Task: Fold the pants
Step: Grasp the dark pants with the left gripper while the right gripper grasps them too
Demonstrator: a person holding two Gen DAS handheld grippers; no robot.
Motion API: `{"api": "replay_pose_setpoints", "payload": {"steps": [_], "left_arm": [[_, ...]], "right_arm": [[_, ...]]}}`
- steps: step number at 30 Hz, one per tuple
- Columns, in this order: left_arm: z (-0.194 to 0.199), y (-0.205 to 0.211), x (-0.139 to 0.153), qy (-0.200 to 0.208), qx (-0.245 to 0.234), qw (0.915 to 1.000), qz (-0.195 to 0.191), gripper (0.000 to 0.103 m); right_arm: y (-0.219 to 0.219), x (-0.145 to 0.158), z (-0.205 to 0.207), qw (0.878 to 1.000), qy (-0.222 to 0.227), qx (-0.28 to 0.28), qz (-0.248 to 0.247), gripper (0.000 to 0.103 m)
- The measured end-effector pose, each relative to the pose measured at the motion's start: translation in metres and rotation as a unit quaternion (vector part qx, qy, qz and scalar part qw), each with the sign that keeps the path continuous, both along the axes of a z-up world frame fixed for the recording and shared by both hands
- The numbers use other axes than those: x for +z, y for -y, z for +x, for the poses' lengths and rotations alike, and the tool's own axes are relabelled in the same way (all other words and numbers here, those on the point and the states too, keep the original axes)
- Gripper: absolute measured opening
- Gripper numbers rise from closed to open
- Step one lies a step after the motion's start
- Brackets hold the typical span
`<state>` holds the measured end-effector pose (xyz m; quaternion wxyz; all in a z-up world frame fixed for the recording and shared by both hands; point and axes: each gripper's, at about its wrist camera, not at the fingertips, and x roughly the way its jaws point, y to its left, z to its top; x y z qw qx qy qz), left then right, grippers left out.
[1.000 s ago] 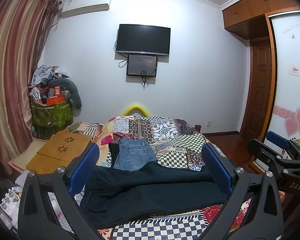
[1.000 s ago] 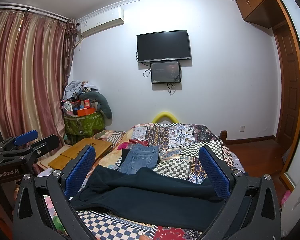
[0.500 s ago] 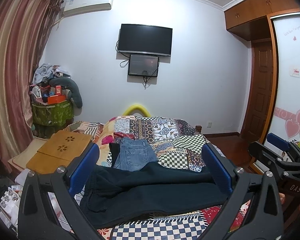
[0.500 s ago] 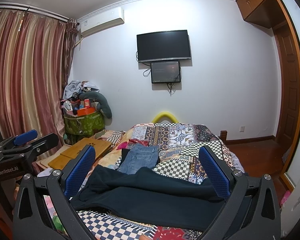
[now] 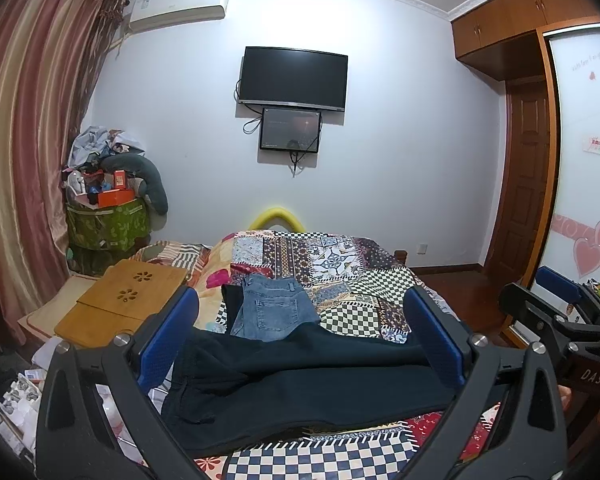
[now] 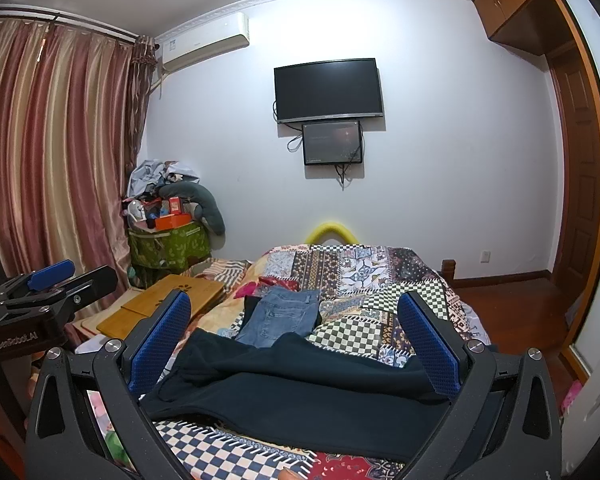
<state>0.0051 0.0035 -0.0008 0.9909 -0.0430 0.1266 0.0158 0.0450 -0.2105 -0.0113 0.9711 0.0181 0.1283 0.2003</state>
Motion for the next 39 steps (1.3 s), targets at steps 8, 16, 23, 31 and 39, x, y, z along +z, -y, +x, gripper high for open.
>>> {"api": "replay_pose_setpoints", "payload": {"steps": [8,16,23,31,39], "left_arm": [[0.015,-0.006,-0.005,-0.004,0.0,1.0,0.0,0.103],[0.087,-0.03,-0.015,-0.047,0.006,0.9983,0.033,0.103],[0.171,-0.07,-0.051,-0.11,0.031,0.9909,0.072,0.103],[0.258,-0.132,-0.111,-0.211,0.064,0.9733,0.063,0.097],[0.328,-0.191,-0.198,-0.324,0.095,0.9412,0.011,0.077]], "right_arm": [[0.001,-0.007,0.012,1.0,-0.011,-0.005,-0.006,0.103],[0.0,-0.026,0.067,0.997,-0.05,-0.016,-0.06,0.103],[0.005,-0.057,0.133,0.988,-0.097,-0.012,-0.119,0.103],[0.003,-0.105,0.2,0.97,-0.171,0.011,-0.171,0.103],[-0.005,-0.149,0.251,0.95,-0.239,0.06,-0.194,0.102]]}}
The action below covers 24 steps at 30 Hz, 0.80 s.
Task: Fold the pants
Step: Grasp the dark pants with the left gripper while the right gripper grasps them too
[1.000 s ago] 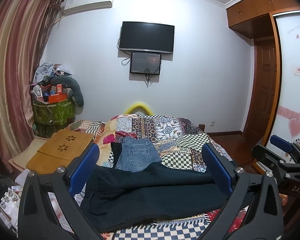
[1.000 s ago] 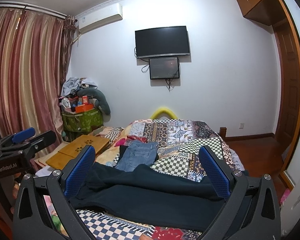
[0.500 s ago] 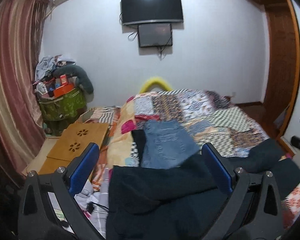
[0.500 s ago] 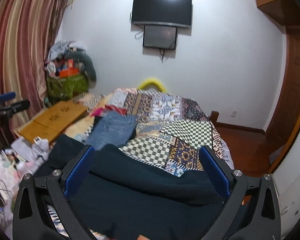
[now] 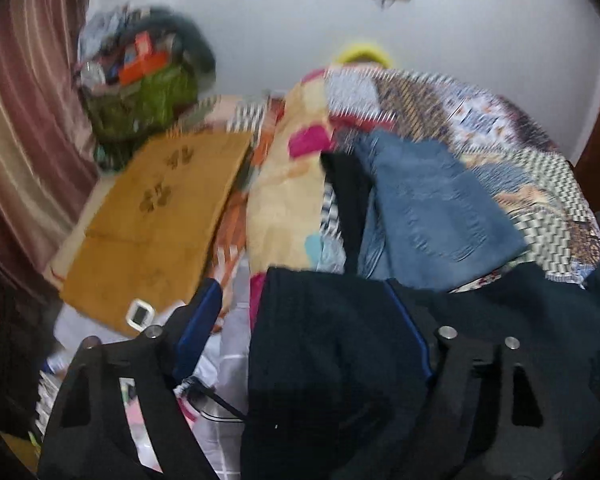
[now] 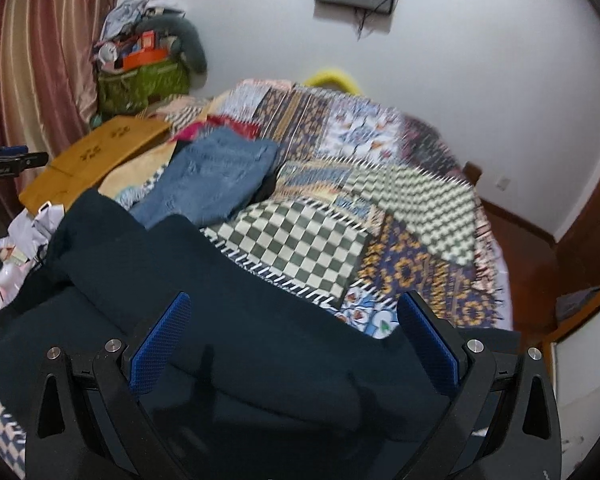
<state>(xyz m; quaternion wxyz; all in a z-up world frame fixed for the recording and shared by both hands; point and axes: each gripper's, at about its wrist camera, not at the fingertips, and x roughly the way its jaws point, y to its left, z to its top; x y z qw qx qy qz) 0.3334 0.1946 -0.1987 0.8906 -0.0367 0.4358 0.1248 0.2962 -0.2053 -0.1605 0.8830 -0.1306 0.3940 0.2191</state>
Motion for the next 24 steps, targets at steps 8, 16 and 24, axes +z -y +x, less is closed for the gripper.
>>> {"api": "replay_pose_setpoints", "payload": {"steps": [8,16,24], "left_arm": [[0.045,-0.026,-0.075,-0.088,0.006,0.9955,-0.034,0.077],[0.076,-0.03,-0.107,-0.136,0.0,0.9898,-0.042,0.077],[0.085,-0.024,-0.114,-0.143,-0.012,0.9891,-0.032,0.045]], "right_arm": [[-0.029,-0.033,0.054,0.995,-0.089,0.048,0.014,0.101],[-0.078,-0.06,0.088,0.98,-0.166,0.108,0.014,0.09],[-0.115,-0.076,0.109,0.965,-0.21,0.155,0.036,0.077]]}}
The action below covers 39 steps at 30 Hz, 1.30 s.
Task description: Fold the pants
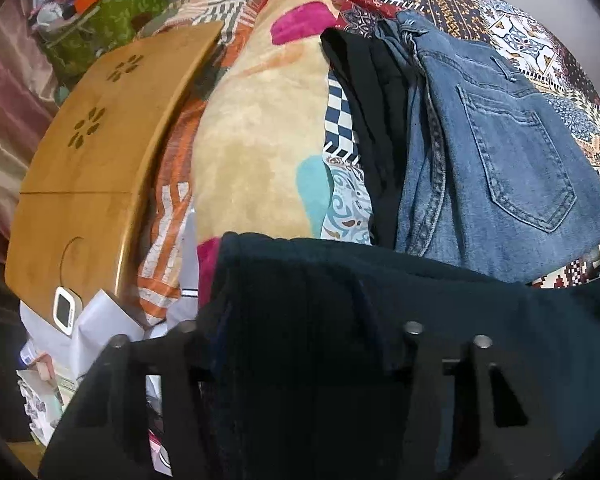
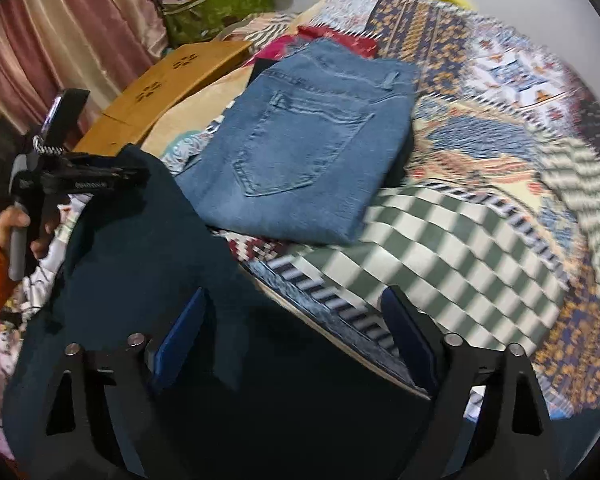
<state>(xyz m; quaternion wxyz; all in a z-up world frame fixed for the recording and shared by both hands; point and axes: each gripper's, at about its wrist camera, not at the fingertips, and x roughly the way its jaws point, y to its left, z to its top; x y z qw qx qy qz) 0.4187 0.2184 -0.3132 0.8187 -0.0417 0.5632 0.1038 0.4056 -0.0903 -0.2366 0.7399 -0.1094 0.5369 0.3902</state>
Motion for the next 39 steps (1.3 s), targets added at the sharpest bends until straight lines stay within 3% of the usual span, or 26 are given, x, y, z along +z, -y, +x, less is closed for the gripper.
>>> {"api": "replay_pose_setpoints", "payload": {"steps": [3,6,10,16,28,37,39], "left_arm": [[-0.005,0.002,0.007,0.01,-0.001,1.0,0.0,0.032],[-0.013,0.005,0.017,0.023,-0.008,0.9997,0.003,0.026],[-0.026,0.005,0.035,0.04,-0.009,0.9992,0.002,0.02],[-0.056,0.005,0.075,0.07,-0.018,0.9973,-0.013,0.014],[-0.153,0.01,0.14,0.121,-0.023,0.9921,-0.027,0.01],[-0.221,0.016,0.149,0.128,-0.012,0.9912,-0.031,0.01],[-0.233,0.02,0.148,0.126,-0.013,0.9918,-0.018,0.01]], "right_arm": [[-0.007,-0.007,-0.003,1.0,-0.019,0.012,0.003,0.062],[-0.011,-0.007,-0.013,0.999,-0.032,0.033,0.01,0.032],[-0.016,-0.002,-0.024,1.0,-0.005,0.028,0.0,0.014],[-0.007,0.032,-0.047,0.997,0.074,-0.006,0.002,0.009],[0.019,0.093,-0.112,0.994,0.097,-0.019,0.037,0.009],[0.036,0.094,-0.162,0.993,0.1,-0.022,0.054,0.009],[0.038,0.094,-0.172,0.993,0.103,-0.02,0.053,0.009]]}}
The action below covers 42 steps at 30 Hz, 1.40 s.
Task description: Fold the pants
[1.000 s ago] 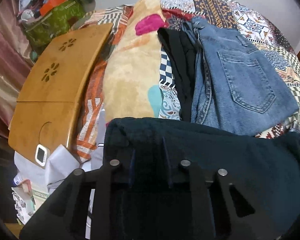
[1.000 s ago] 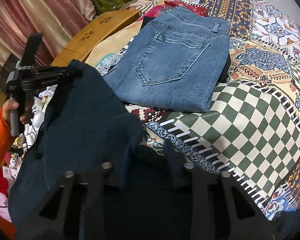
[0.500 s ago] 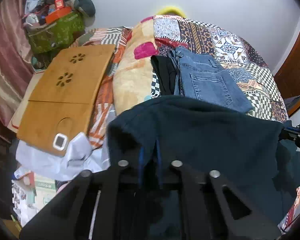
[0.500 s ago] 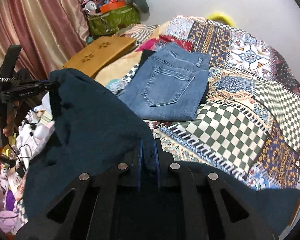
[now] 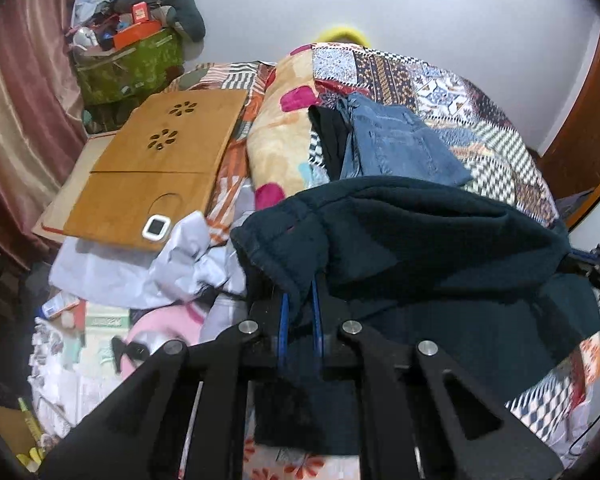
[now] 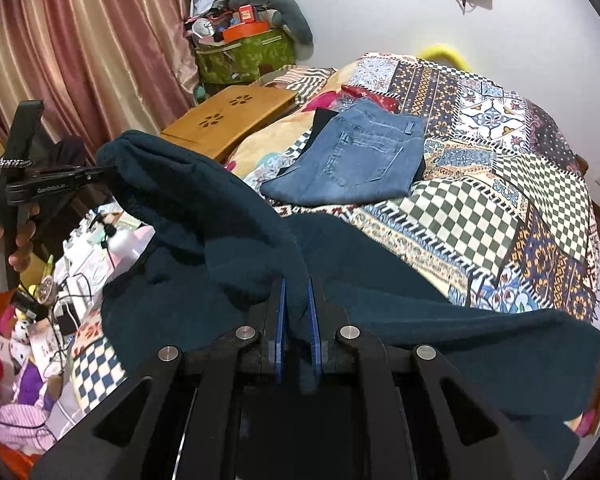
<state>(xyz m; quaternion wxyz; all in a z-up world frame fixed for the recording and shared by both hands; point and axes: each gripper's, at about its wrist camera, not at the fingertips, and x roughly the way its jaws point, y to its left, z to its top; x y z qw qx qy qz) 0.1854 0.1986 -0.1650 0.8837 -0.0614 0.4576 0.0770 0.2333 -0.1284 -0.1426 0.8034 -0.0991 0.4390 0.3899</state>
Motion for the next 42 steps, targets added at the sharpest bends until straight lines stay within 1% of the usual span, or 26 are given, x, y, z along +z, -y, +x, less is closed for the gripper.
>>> {"api": "replay_pose_setpoints", "payload": {"steps": [1,4,7,9,13,17,20,22,24,26,28,30,31,32,33,34,35,36,37,40,41,42], "left_arm": [[-0.006,0.002,0.0,0.001,-0.001,1.0,0.007,0.01],[-0.023,0.007,-0.003,0.002,-0.001,1.0,0.009,0.01],[-0.036,0.007,-0.008,0.002,0.003,1.0,0.006,0.01],[-0.044,0.004,-0.016,-0.005,0.008,1.0,-0.001,0.01],[-0.06,0.0,-0.039,-0.034,0.018,0.9992,-0.009,0.01],[-0.075,-0.004,-0.064,-0.067,0.023,0.9969,-0.033,0.01],[-0.081,0.0,-0.072,-0.082,0.026,0.9958,-0.031,0.01],[-0.085,0.003,-0.069,-0.079,0.026,0.9961,-0.03,0.01],[-0.088,0.004,-0.059,-0.067,0.032,0.9969,-0.027,0.011],[-0.09,0.004,-0.05,-0.056,0.035,0.9976,-0.022,0.014],[-0.09,0.004,-0.041,-0.048,0.038,0.998,-0.017,0.019],[-0.089,0.006,-0.029,-0.033,0.047,0.9984,-0.005,0.02],[-0.088,0.007,-0.022,-0.024,0.047,0.9986,-0.002,0.022],[-0.086,0.009,-0.015,-0.016,0.046,0.9988,-0.001,0.028],[-0.083,0.011,-0.008,-0.009,0.045,0.999,0.0,0.038],[-0.08,0.013,-0.004,-0.004,0.044,0.999,0.001,0.044],[-0.075,0.016,0.002,0.004,0.041,0.9992,0.001,0.055],[-0.067,0.021,0.007,0.013,0.035,0.9993,0.001,0.06],[-0.062,0.024,0.009,0.016,0.031,0.9994,0.001,0.062],[-0.032,0.041,0.014,0.014,0.013,0.9998,0.009,0.071],[-0.023,0.044,0.014,0.012,0.01,0.9998,0.012,0.078],[-0.011,0.05,0.014,0.008,0.008,0.9998,0.015,0.088]], "right_arm": [[0.001,0.0,-0.007,1.0,0.002,0.001,0.0,0.009],[0.003,0.0,-0.023,1.0,0.008,0.005,-0.004,0.009],[0.003,-0.002,-0.039,1.0,0.017,0.008,-0.015,0.009],[0.003,-0.005,-0.046,1.0,0.022,0.008,-0.021,0.01],[0.003,-0.014,-0.056,0.999,0.014,-0.001,-0.032,0.01],[0.006,-0.019,-0.061,1.0,0.004,-0.005,-0.03,0.012],[0.01,-0.019,-0.063,1.0,-0.005,-0.009,-0.021,0.015],[0.013,-0.017,-0.065,1.0,-0.01,-0.014,-0.014,0.017],[0.016,-0.013,-0.067,1.0,-0.007,-0.02,-0.008,0.017],[0.022,-0.009,-0.066,0.999,-0.004,-0.034,-0.002,0.017],[0.032,-0.005,-0.063,0.999,-0.001,-0.053,0.005,0.03],[0.041,-0.002,-0.059,0.997,0.01,-0.072,0.004,0.037],[0.048,0.0,-0.056,0.996,0.017,-0.084,0.001,0.038],[0.053,0.001,-0.055,0.996,0.021,-0.09,0.0,0.039],[0.059,0.003,-0.052,0.995,0.024,-0.099,-0.002,0.042],[0.068,0.005,-0.047,0.993,0.029,-0.113,-0.005,0.046],[0.075,0.007,-0.044,0.992,0.034,-0.123,-0.007,0.049],[0.083,0.009,-0.04,0.99,0.041,-0.137,-0.01,0.054],[0.091,0.011,-0.036,0.987,0.049,-0.153,-0.013,0.059],[0.122,0.016,-0.021,0.978,0.059,-0.197,-0.023,0.066],[0.132,0.017,-0.015,0.975,0.063,-0.211,-0.027,0.067],[0.14,0.019,-0.012,0.972,0.067,-0.221,-0.031,0.069]]}}
